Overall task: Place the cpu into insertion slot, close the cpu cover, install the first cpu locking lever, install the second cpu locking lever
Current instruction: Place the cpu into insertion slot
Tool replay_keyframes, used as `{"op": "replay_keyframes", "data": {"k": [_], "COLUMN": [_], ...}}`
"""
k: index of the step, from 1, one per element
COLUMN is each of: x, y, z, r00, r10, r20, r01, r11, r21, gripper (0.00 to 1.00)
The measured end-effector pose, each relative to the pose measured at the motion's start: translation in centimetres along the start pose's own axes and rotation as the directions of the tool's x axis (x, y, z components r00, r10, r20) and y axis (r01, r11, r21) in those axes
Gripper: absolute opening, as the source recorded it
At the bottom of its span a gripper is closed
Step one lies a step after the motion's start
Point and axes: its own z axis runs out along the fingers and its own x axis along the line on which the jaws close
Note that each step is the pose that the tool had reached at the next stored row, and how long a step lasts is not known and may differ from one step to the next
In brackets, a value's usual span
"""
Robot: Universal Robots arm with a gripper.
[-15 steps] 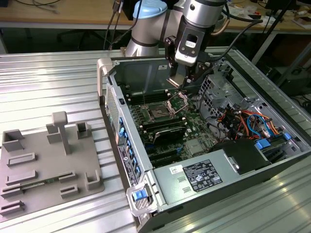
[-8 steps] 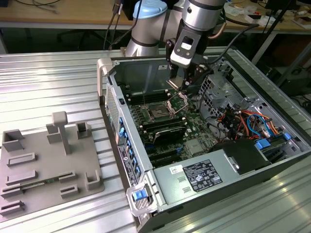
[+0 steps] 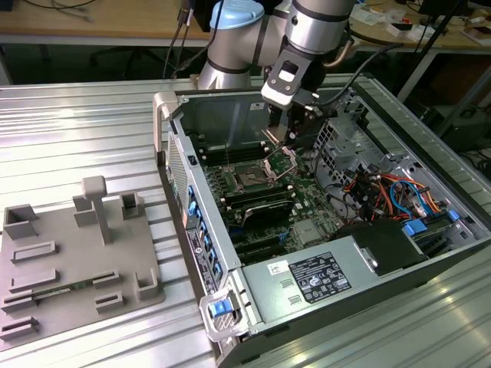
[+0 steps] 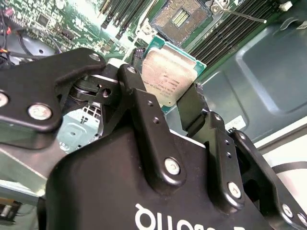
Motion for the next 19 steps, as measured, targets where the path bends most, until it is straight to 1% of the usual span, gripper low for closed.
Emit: {"op": "replay_keyframes", "data": {"k": [1, 3, 4, 8, 11, 14, 15, 18, 19], "x": [0.0, -0.01, -0.01, -0.02, -0.02, -0.03, -0.03, -0.04, -0.04], "y": [-0.01, -0.03, -0.06, -0.09, -0.11, -0.14, -0.15, -0.17, -0.18], "z": [0.06, 0.28, 0.48, 0.87, 1.21, 1.5, 1.62, 1.85, 1.94], "r00": [0.9999, 0.9984, 0.9973, 0.9956, 0.9933, 0.9908, 0.9897, 0.9877, 0.9872], "r10": [0.014, 0.056, 0.073, 0.094, 0.115, 0.135, 0.143, 0.156, 0.159], "r20": [0.0003, 0.0017, 0.0029, 0.0043, 0.0057, 0.0073, 0.0077, 0.0088, 0.0091], "r01": [-0.014, -0.056, -0.073, -0.094, -0.116, -0.136, -0.143, -0.156, -0.16], "r11": [0.9999, 0.9982, 0.997, 0.9952, 0.9928, 0.99, 0.9887, 0.9862, 0.9856], "r21": [0.0054, 0.0209, 0.024, 0.0255, 0.0302, 0.0397, 0.0448, 0.0545, 0.0552], "gripper": [0.55, 0.55, 0.55, 0.55, 0.55, 0.55, 0.55, 0.55, 0.55]}}
